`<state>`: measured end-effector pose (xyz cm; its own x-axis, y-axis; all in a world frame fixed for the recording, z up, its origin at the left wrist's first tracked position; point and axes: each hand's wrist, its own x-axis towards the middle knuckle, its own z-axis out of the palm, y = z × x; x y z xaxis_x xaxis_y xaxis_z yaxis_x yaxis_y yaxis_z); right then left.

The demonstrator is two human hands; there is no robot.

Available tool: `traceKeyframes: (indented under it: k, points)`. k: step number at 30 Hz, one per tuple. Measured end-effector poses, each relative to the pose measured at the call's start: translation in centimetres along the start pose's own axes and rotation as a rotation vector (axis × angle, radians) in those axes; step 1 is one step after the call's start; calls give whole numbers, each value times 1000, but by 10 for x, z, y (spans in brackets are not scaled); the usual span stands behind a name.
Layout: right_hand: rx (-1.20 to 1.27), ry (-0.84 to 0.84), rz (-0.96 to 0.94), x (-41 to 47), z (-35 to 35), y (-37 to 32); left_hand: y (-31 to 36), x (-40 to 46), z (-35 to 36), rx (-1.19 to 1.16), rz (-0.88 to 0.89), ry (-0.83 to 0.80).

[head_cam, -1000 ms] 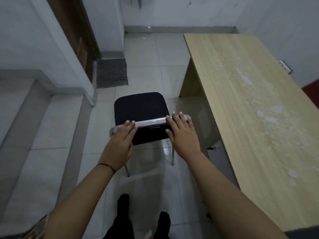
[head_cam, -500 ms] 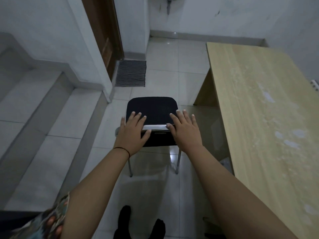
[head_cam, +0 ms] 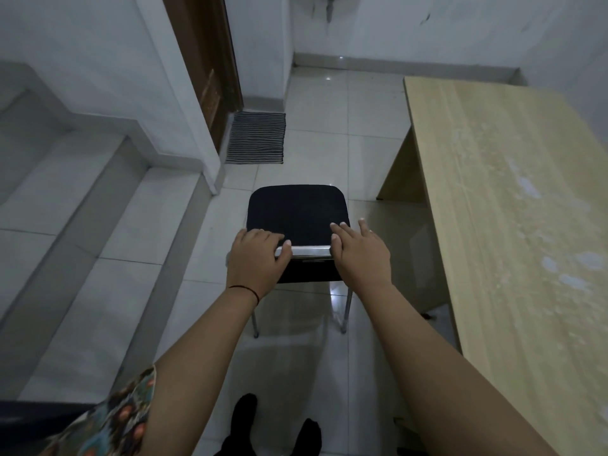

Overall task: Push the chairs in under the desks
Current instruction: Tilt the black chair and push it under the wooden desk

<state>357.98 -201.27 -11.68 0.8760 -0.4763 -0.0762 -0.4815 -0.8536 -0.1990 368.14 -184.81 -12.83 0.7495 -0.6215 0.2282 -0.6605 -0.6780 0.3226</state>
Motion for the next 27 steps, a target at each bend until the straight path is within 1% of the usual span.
traceKeyframes:
  k: [3,8,13,20,27]
  points:
    - [18,33,54,-6,3,-2,-7,-1,4,-9,55,16]
    - [36,155,118,-26,10,-9,-15,-5,5,-30,186,24]
    - [45,239,244,-50,17,-21,-24,-7,2,-67,338,-3]
    - [31,292,368,-71,27,-41,-38,-4,-2,-106,494,-19]
    - [-10,420,532,-75,40,-78,-58,28,-4,-128,662,-82]
